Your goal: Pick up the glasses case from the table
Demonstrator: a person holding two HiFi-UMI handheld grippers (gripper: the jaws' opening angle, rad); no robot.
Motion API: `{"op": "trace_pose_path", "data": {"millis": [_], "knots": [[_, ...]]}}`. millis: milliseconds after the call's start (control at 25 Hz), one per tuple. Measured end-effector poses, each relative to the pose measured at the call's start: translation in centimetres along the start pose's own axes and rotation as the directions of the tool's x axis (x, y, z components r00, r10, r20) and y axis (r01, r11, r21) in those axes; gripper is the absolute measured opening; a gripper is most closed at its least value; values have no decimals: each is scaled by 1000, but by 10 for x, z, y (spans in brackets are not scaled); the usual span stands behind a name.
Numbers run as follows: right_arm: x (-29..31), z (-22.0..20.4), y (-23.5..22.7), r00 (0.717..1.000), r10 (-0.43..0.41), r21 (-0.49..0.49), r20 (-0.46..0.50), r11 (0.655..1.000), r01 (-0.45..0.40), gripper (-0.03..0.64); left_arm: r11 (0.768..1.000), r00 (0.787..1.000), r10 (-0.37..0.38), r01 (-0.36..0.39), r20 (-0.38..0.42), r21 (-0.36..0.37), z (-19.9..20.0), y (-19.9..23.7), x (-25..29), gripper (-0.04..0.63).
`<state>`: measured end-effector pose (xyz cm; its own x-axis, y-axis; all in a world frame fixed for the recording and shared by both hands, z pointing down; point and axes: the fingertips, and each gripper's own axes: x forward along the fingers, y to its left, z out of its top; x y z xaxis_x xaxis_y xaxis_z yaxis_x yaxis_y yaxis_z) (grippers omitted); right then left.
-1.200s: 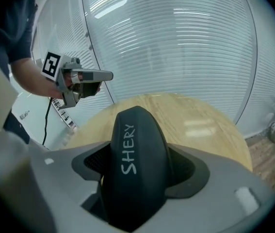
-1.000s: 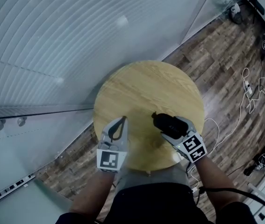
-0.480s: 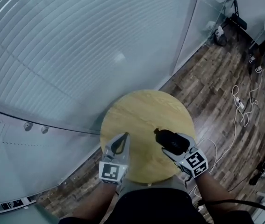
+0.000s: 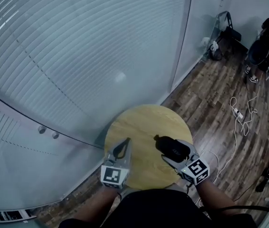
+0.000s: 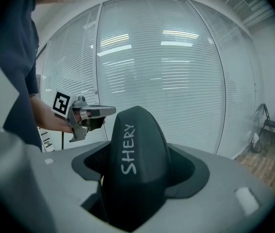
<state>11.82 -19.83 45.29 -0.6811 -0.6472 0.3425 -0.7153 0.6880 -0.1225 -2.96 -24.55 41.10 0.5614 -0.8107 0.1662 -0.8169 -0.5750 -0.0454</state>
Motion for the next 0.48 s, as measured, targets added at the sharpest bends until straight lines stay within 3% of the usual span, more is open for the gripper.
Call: {"op": "trace_pose_path", "data": {"millis": [280,480], "knots": [[-21,29,1,995,-54,-8,88,998,55,357,996,999,-33,33,0,89,25,-18,-13,3],[-18,29,-4,993,-59,4,99,998,59,357,996,999,-43,43,-6,77,14,-21,-9,3]]}}
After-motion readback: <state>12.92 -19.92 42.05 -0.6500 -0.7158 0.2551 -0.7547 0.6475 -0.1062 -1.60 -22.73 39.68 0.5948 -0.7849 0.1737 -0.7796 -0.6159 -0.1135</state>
